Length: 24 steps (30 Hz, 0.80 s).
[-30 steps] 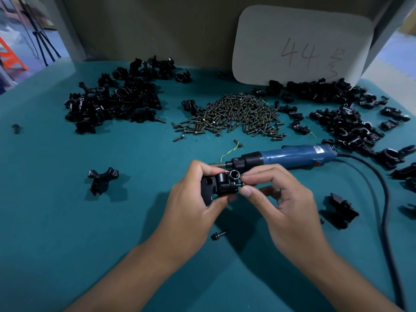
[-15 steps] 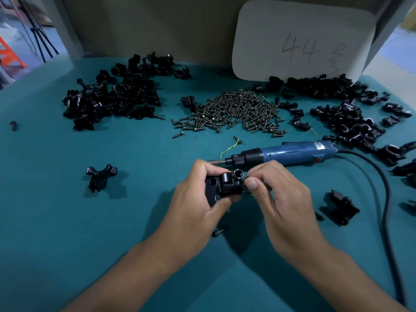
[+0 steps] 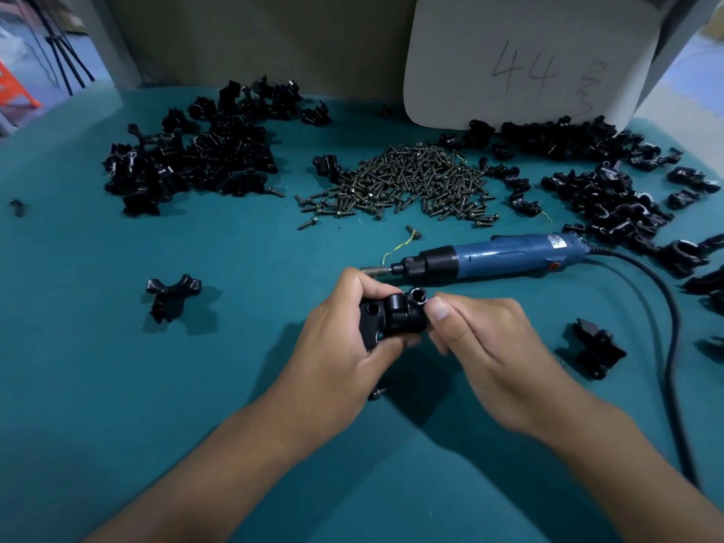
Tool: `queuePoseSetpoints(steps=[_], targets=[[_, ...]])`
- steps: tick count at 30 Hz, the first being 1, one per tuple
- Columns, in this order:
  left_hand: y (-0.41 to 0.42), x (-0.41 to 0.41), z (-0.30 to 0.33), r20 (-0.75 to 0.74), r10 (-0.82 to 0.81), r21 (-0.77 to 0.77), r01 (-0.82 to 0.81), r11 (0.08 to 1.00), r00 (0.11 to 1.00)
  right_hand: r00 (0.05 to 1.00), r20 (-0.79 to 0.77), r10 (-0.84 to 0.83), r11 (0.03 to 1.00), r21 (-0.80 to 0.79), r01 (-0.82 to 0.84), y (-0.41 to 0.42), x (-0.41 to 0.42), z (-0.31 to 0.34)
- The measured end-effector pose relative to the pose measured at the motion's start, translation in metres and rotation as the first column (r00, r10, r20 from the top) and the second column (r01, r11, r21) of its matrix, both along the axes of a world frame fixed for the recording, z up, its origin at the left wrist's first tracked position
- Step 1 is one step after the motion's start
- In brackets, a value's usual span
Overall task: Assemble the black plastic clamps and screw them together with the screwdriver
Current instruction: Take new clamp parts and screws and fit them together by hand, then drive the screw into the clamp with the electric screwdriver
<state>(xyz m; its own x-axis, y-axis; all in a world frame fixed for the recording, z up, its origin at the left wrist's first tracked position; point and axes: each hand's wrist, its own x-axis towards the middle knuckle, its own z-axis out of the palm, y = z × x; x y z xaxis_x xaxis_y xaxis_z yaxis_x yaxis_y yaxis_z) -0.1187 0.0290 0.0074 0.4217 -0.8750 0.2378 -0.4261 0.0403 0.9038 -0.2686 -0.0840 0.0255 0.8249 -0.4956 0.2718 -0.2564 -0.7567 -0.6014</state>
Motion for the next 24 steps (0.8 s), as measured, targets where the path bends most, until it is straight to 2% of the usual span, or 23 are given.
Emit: queuePoseSetpoints(steps=[3,6,11,14,18,21,24], targets=[[0.000,0.000,0.001,-0.046,-0.003,0.007,0.003,1.000,0.999,0.999,-0.051,0.013,0.997,-0.077,-0.017,-0.004,-0.006,0.004],[0.000,-0.004,0.001,-0.061,-0.020,0.007,0.020,1.000,0.998,0.999,-0.020,0.032,0.993,-0.111,-0.034,-0.004,-0.005,0.004],[-0.002,-0.004,-0.001,-0.086,0.008,-0.002,-0.008,1.000,0.996,0.994,0.012,-0.111,0.993,-0.043,0.112,0.004,0.004,-0.001],[-0.003,-0.003,-0.003,-0.139,0.001,0.035,0.004,0.999,0.990,0.997,-0.072,-0.016,0.995,-0.103,0.009,-0.001,-0.003,0.000],[-0.001,-0.003,-0.005,-0.046,-0.019,0.018,0.020,1.000,0.999,0.995,-0.095,0.016,0.994,-0.105,-0.026,-0.007,-0.003,-0.001],[-0.002,0.000,-0.008,-0.005,-0.015,0.027,0.016,1.000,1.000,0.995,-0.101,0.020,1.000,-0.007,-0.021,-0.007,0.000,-0.004],[-0.003,0.001,-0.009,-0.122,-0.075,0.035,0.080,0.996,0.990,1.000,-0.004,-0.026,0.972,0.234,0.027,-0.011,-0.001,0.000]])
